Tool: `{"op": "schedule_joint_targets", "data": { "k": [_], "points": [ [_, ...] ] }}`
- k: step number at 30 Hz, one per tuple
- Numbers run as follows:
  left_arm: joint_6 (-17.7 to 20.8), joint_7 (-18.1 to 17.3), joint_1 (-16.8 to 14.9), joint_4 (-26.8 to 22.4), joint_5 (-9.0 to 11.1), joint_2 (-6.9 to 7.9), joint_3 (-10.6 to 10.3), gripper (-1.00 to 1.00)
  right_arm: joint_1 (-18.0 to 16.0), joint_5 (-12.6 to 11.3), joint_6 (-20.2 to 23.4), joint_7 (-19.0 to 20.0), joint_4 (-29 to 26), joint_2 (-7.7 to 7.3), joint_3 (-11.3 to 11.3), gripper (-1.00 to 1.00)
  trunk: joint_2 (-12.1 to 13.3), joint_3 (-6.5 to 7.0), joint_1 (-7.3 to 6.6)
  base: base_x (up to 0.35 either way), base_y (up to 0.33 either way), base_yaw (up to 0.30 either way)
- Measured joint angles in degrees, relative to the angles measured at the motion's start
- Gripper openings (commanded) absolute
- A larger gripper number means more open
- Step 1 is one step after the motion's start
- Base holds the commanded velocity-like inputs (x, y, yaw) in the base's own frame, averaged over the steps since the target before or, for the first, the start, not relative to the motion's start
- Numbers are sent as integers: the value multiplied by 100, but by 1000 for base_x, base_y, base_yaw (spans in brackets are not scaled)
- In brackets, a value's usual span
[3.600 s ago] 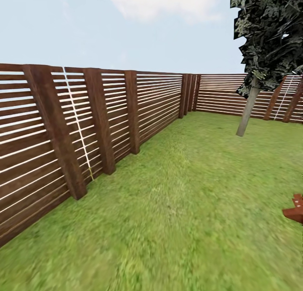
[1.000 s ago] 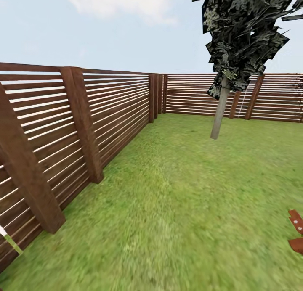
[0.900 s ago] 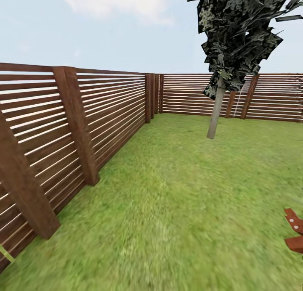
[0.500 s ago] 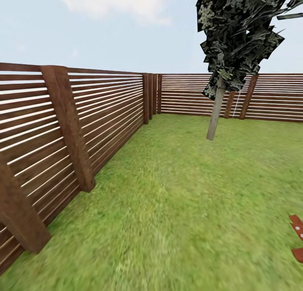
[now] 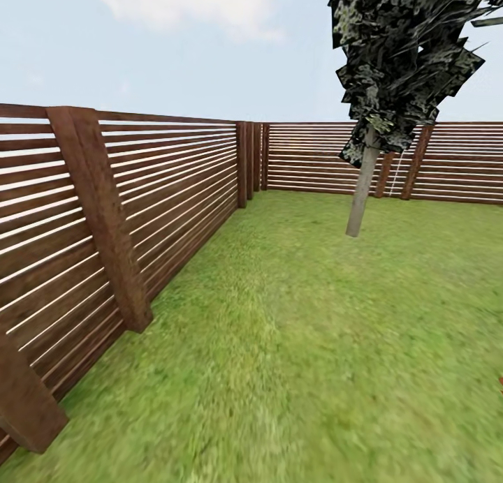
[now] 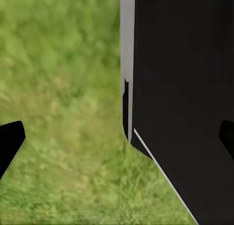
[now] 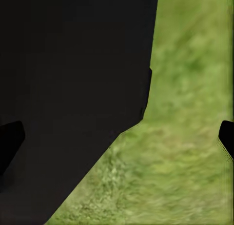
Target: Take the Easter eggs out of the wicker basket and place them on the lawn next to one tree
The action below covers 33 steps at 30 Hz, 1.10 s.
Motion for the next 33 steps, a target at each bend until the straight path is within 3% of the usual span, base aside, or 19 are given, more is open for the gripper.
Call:
{"op": "schedule_joint_targets", "data": {
  "k": [8,33],
  "points": [
    [0,0,-1,1,4,0,0,100,1,5,-6,0,-2,1,4,100,0,0,0,335,0,-95],
    [0,0,-2,2,3,0,0,100,2,8,-8,0,-2,0,2,100,0,0,0,335,0,-294]
  ]
}}
